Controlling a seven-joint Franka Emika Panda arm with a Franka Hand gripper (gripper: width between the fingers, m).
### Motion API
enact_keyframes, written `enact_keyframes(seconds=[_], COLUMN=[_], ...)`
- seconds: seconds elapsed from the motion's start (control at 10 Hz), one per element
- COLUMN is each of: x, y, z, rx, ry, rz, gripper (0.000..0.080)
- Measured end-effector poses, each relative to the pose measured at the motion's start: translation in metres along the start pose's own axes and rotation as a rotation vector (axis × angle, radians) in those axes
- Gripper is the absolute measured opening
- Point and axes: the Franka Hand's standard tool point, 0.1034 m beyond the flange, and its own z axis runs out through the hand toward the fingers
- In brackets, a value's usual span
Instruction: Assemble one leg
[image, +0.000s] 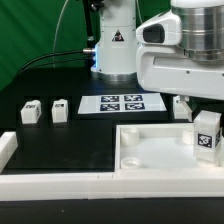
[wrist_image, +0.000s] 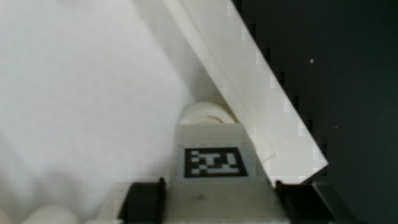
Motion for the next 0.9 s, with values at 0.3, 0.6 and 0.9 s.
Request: enact_keyframes(seconds=[0.3,0.6,0.9], x=[-0.0007,-0.0005,-0.0013], y=[-0.0018,-0.0037,-0.0044], z=[0.0007,0.0016,0.0017], rx=[0.011,0.028,0.029], ry=[-0.007,-0.011,-0.013], rz=[0.329,0.449,0.432], gripper=[0.0294,0.0294,0.0538])
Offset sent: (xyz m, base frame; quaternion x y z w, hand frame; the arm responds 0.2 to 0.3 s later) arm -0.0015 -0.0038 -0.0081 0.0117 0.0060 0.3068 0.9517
